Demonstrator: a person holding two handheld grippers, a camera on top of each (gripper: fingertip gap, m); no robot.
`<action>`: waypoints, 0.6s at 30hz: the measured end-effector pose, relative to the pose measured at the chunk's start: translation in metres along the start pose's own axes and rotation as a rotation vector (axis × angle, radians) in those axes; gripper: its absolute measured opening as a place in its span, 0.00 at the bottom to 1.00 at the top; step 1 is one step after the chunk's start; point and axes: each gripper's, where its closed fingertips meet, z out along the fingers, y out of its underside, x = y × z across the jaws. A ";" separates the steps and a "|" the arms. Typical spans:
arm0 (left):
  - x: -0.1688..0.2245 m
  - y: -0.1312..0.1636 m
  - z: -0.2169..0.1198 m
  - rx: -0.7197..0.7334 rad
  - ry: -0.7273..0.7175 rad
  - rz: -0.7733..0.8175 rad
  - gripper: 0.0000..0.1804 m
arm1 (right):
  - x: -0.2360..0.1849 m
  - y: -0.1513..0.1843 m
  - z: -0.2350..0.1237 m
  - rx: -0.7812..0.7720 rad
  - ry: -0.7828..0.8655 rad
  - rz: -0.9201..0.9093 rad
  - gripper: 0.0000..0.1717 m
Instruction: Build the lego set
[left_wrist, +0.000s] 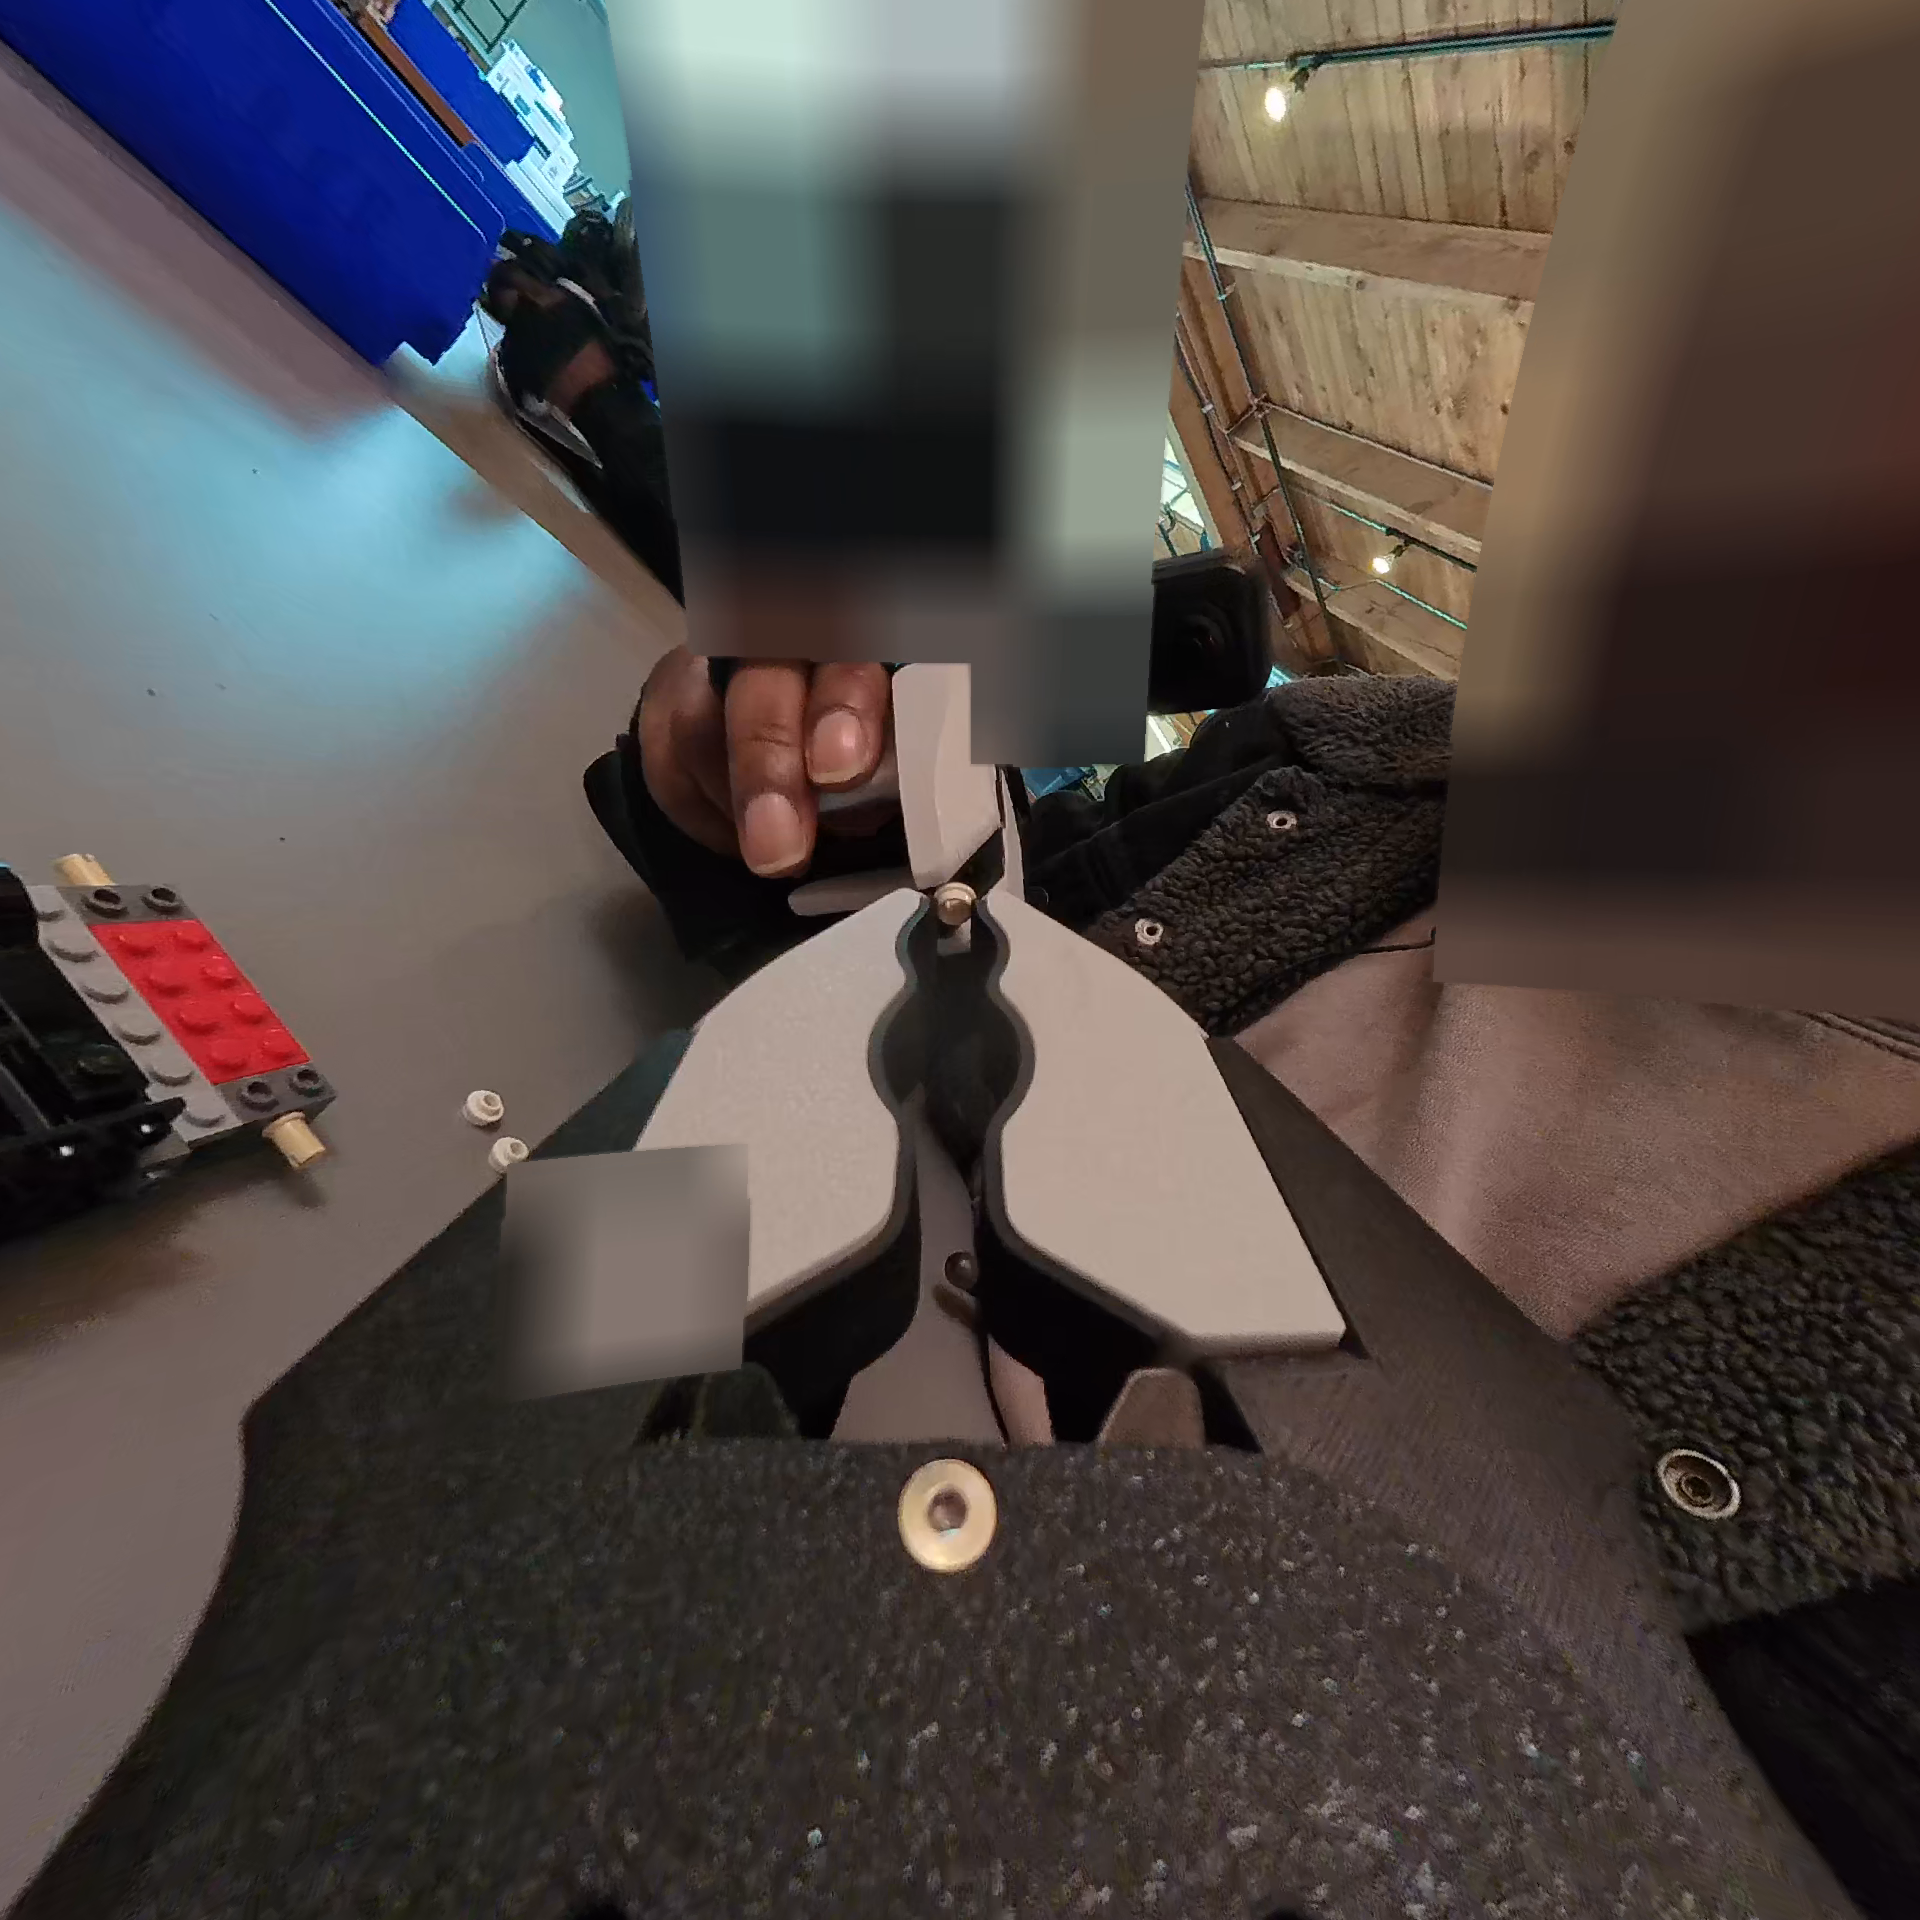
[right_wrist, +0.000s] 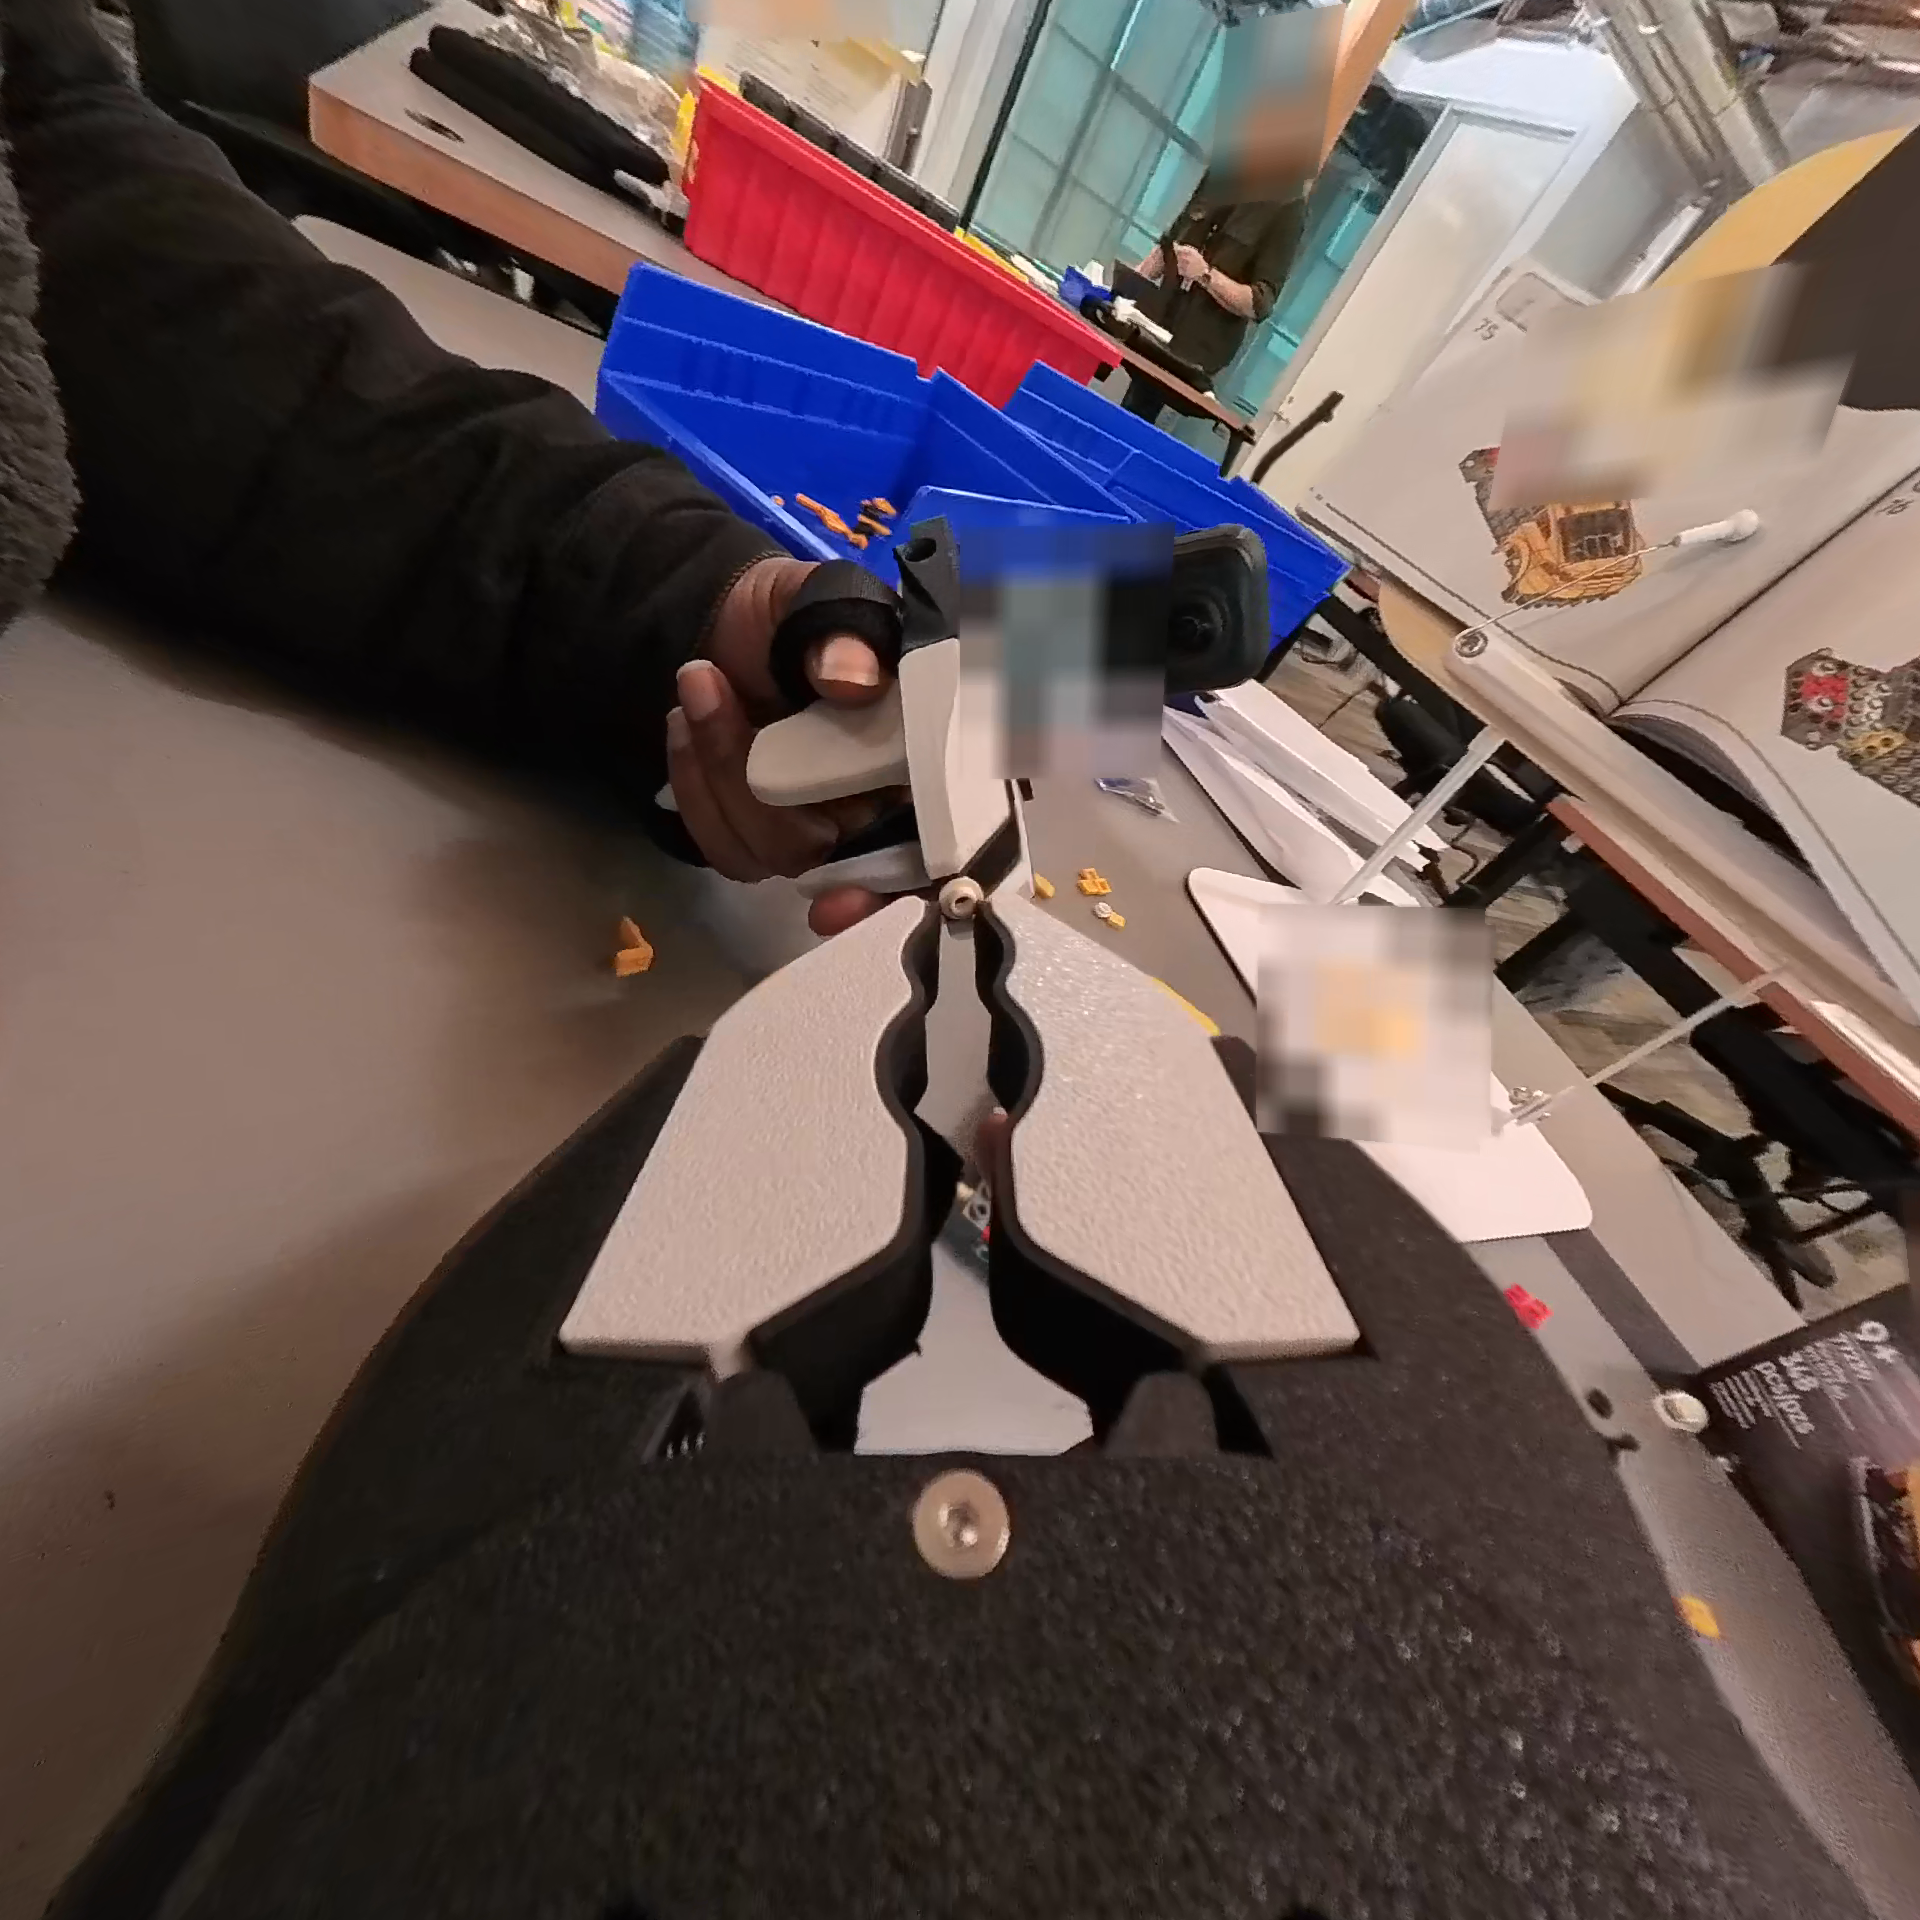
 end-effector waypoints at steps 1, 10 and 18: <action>0.000 0.001 0.000 -0.004 0.001 0.000 0.03 | -0.001 0.000 0.000 0.002 -0.010 0.012 0.04; 0.000 0.013 0.001 -0.090 -0.010 0.022 0.03 | -0.013 0.002 -0.002 0.014 -0.144 0.151 0.04; -0.005 0.017 -0.001 -0.127 -0.046 0.034 0.03 | -0.017 0.007 0.000 -0.016 -0.173 0.177 0.03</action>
